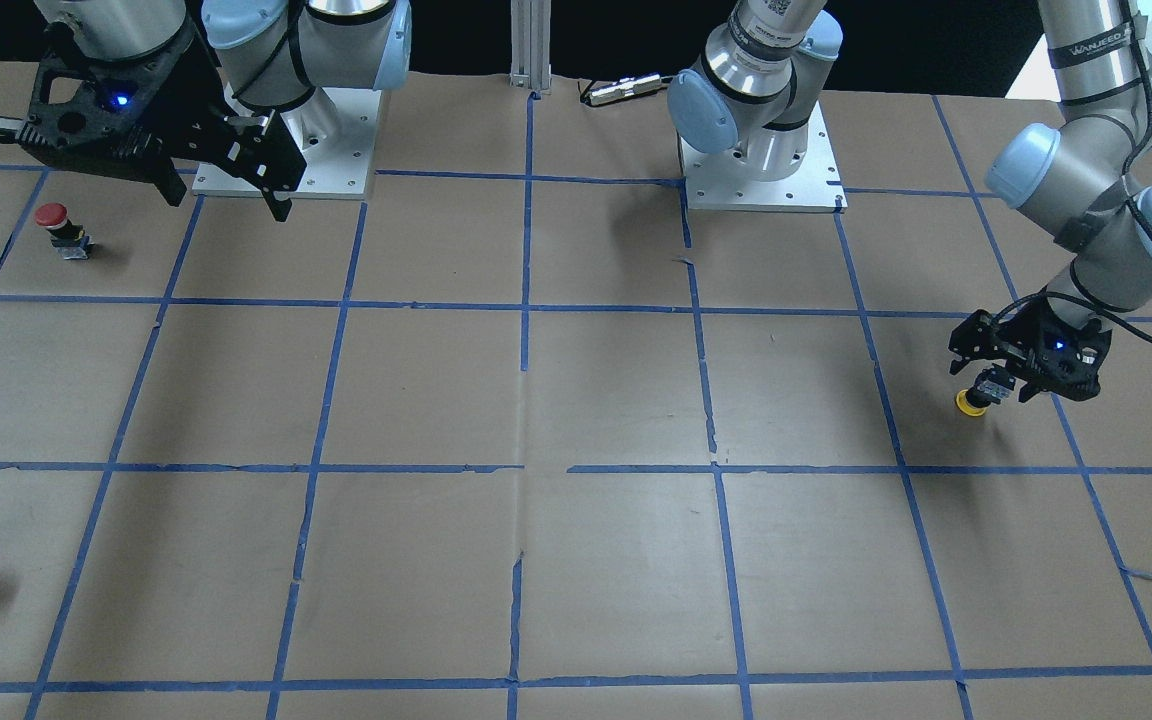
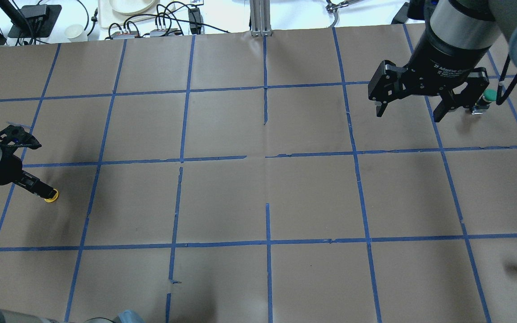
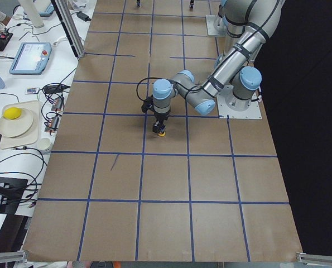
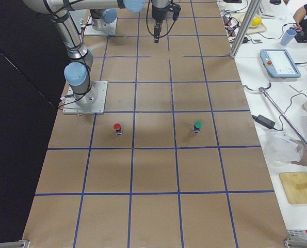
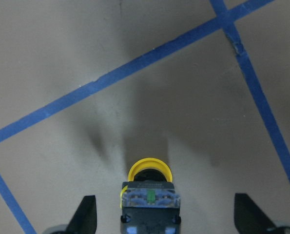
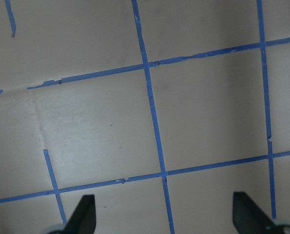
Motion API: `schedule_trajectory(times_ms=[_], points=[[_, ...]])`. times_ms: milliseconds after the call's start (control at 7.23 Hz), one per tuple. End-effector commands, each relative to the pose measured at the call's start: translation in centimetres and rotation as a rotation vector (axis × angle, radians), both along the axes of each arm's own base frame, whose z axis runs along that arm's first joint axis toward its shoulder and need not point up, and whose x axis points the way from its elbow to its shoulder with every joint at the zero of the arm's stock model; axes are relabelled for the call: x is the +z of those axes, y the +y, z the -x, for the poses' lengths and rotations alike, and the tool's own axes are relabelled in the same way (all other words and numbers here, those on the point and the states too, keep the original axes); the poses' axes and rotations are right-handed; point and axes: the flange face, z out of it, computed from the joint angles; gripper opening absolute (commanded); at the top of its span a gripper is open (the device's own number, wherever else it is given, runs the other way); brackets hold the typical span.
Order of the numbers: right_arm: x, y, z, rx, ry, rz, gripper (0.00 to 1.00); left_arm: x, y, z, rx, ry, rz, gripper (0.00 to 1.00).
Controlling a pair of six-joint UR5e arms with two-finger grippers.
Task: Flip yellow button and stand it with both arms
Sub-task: 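Close the left gripper on the yellow-capped button block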
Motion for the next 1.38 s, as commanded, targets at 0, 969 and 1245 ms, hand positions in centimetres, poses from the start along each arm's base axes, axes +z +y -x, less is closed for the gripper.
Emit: schedule_trajectory(times_ms=[0,969,1245], points=[[0.0,0.0,0.0,0.001,0.000,0.000,1.00,-0.3,0.2,0.1,0.000,0.002,-0.006,0.59],[0.0,-0.3,0.0,0.000,-0.013,0.012,1.00,5.4,-0.7,3.6,0.091,0.132,0.013,0.05],[0.2,-0.4,0.2,0.004,-0.009,0.023,1.00,11.1,-3.0,9.4,0.120,0.320,-0.080,0.04]])
